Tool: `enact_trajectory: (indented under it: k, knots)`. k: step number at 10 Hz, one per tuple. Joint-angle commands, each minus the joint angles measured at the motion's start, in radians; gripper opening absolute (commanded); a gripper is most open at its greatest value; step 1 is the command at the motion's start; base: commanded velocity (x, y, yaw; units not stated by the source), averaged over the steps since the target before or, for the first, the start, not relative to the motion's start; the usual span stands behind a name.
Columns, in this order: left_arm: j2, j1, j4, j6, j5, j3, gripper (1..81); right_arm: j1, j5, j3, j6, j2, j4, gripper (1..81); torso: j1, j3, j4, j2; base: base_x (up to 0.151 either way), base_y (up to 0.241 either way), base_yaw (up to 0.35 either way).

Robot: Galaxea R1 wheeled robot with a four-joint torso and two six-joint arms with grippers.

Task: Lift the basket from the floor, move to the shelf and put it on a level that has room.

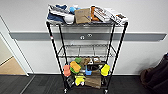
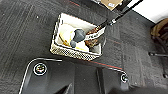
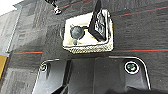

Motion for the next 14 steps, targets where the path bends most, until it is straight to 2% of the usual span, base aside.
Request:
enact_trajectory:
  k: [1, 4, 8, 9, 11, 13, 14]
  knots:
    - [-0.010, -0.041, 0.013, 0.004, 0.037, 0.012, 81.1, 0.050, -0.034, 0.004, 0.002, -0.019, -0.007, 81.1, 0.000, 0.000, 0.000, 0.000, 0.081, 0.000, 0.000]
    - [-0.006, -0.031, 0.007, 0.004, 0.038, 0.010, 81.1, 0.042, -0.034, 0.001, 0.003, -0.019, -0.006, 81.1, 0.000, 0.000, 0.000, 0.000, 0.000, 0.000, 0.000]
    - [-0.020, -0.011, 0.003, -0.023, 0.118, 0.009, 81.1, 0.016, -0.034, 0.000, 0.002, -0.008, -0.003, 81.1, 0.000, 0.000, 0.000, 0.000, 0.000, 0.000, 0.000]
    - [-0.027, -0.005, 0.004, -0.025, 0.115, 0.016, 81.1, 0.010, -0.036, -0.002, 0.002, -0.004, -0.001, 81.1, 0.064, 0.000, 0.000, -0.100, 0.000, 0.000, 0.000]
    - [-0.044, -0.002, 0.000, -0.031, 0.118, 0.041, 81.1, -0.004, -0.036, 0.000, 0.002, -0.004, -0.003, 81.1, 0.069, 0.000, 0.000, -0.108, 0.000, 0.000, 0.000]
    - [-0.069, 0.000, 0.000, -0.054, 0.118, 0.098, 81.1, -0.016, -0.036, 0.001, 0.002, -0.004, -0.003, 81.1, 0.106, 0.000, 0.000, -0.168, 0.000, 0.000, 0.000]
    - [-0.084, 0.000, 0.000, -0.090, 0.118, 0.126, 81.1, -0.022, -0.036, -0.002, 0.002, -0.004, -0.006, 81.1, 0.128, 0.000, 0.000, -0.202, 0.000, 0.000, 0.000]
